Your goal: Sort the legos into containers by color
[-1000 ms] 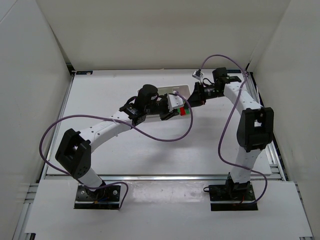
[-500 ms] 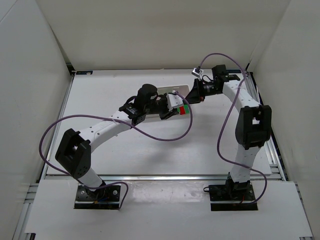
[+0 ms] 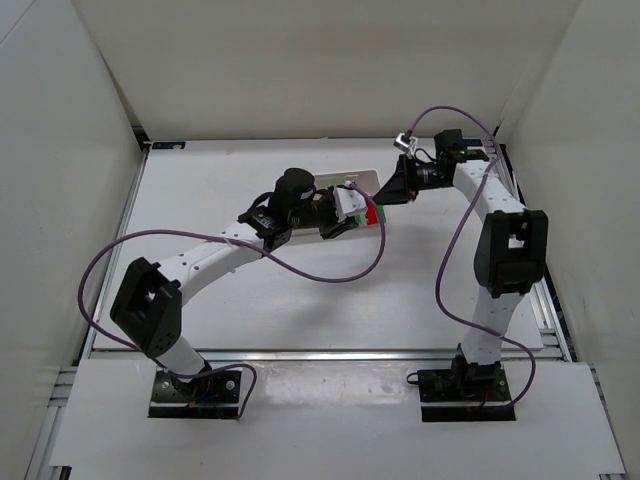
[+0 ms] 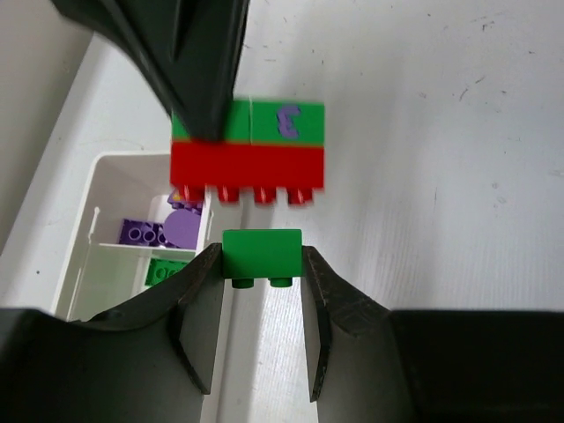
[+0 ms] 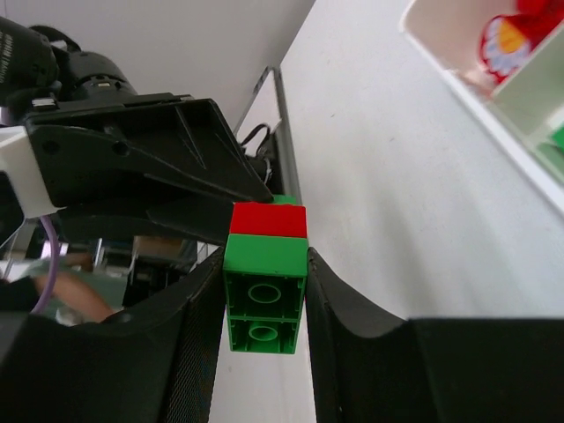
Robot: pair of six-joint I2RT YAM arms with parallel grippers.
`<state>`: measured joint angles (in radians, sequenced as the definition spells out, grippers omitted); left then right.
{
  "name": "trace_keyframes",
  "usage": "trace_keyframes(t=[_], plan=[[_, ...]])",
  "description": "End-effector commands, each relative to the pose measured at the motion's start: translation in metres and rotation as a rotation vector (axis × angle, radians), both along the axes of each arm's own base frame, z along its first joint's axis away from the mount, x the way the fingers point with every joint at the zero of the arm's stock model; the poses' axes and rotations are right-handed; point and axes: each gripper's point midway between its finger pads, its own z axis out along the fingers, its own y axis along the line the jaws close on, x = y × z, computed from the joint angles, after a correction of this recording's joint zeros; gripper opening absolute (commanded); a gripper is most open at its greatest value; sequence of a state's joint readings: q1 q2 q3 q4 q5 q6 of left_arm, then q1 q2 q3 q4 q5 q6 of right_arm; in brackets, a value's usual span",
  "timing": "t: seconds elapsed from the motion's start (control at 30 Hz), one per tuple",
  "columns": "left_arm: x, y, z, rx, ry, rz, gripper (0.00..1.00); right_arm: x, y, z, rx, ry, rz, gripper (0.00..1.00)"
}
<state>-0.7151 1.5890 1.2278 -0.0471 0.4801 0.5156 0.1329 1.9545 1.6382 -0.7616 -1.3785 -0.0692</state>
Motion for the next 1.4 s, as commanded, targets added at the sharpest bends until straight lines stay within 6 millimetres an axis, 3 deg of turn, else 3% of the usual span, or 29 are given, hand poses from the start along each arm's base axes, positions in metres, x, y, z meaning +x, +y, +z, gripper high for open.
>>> trace_keyframes(t=[0.0, 0.23, 0.33, 0.4, 0.43, 0.47, 0.6, 0.63, 0.67, 0.7, 0.77, 0.83, 0.97, 1.1, 1.17, 1.23, 1.27, 1.37], plan=[[-0.012, 0.013, 0.020, -0.017, 0.002, -0.002, 0.11, 0.015, -0.030, 0.017, 0.014, -0.099, -0.079, 0.00], [-0.022, 0.024, 0.012, 0.011, 0.025, 0.011, 0.11, 0.024, -0.043, 0.019, 0.008, -0.120, -0.112, 0.00], [-0.010, 0.039, 0.009, 0.023, 0.038, 0.074, 0.11, 0.024, -0.044, 0.016, -0.008, -0.139, -0.112, 0.00], [0.013, 0.055, 0.009, 0.023, 0.057, 0.163, 0.11, 0.022, -0.046, 0.016, -0.021, -0.144, -0.118, 0.00], [0.027, 0.064, -0.001, 0.041, 0.088, 0.205, 0.11, 0.022, -0.047, 0.014, -0.030, -0.157, -0.122, 0.00], [0.037, 0.064, 0.009, 0.028, 0.080, 0.220, 0.11, 0.021, -0.048, 0.012, -0.039, -0.159, -0.124, 0.00], [0.077, 0.060, 0.011, 0.020, 0.138, 0.306, 0.12, 0.017, -0.050, 0.011, -0.064, -0.175, -0.134, 0.00], [0.090, 0.060, -0.009, 0.044, 0.193, 0.334, 0.12, 0.017, -0.050, 0.011, -0.066, -0.180, -0.134, 0.00], [0.098, 0.058, -0.010, 0.032, 0.223, 0.350, 0.12, 0.017, -0.050, 0.010, -0.071, -0.182, -0.135, 0.00], [0.108, 0.053, 0.004, 0.008, 0.213, 0.355, 0.12, 0.015, -0.049, 0.012, -0.072, -0.185, -0.133, 0.00], [0.122, 0.050, -0.013, 0.018, 0.262, 0.364, 0.13, 0.016, -0.052, 0.011, -0.085, -0.193, -0.141, 0.00], [0.130, 0.045, -0.011, 0.010, 0.260, 0.355, 0.14, 0.014, -0.052, 0.012, -0.088, -0.196, -0.141, 0.00], [0.136, 0.037, -0.030, 0.040, 0.300, 0.332, 0.16, 0.014, -0.053, 0.010, -0.099, -0.194, -0.143, 0.00], [0.142, 0.040, -0.061, 0.088, 0.363, 0.348, 0.24, 0.014, -0.053, 0.010, -0.101, -0.197, -0.144, 0.00], [0.146, 0.040, -0.063, 0.085, 0.392, 0.361, 0.41, 0.015, -0.053, 0.010, -0.104, -0.197, -0.145, 0.00], [0.146, 0.041, -0.082, 0.121, 0.460, 0.380, 0.61, 0.016, -0.053, 0.009, -0.104, -0.195, -0.145, 0.00], [0.151, 0.040, -0.079, 0.117, 0.461, 0.392, 0.68, 0.017, -0.053, 0.008, -0.106, -0.189, -0.146, 0.00], [0.154, 0.044, -0.083, 0.102, 0.509, 0.395, 0.73, 0.020, -0.053, 0.007, -0.105, -0.188, -0.146, 0.00]])
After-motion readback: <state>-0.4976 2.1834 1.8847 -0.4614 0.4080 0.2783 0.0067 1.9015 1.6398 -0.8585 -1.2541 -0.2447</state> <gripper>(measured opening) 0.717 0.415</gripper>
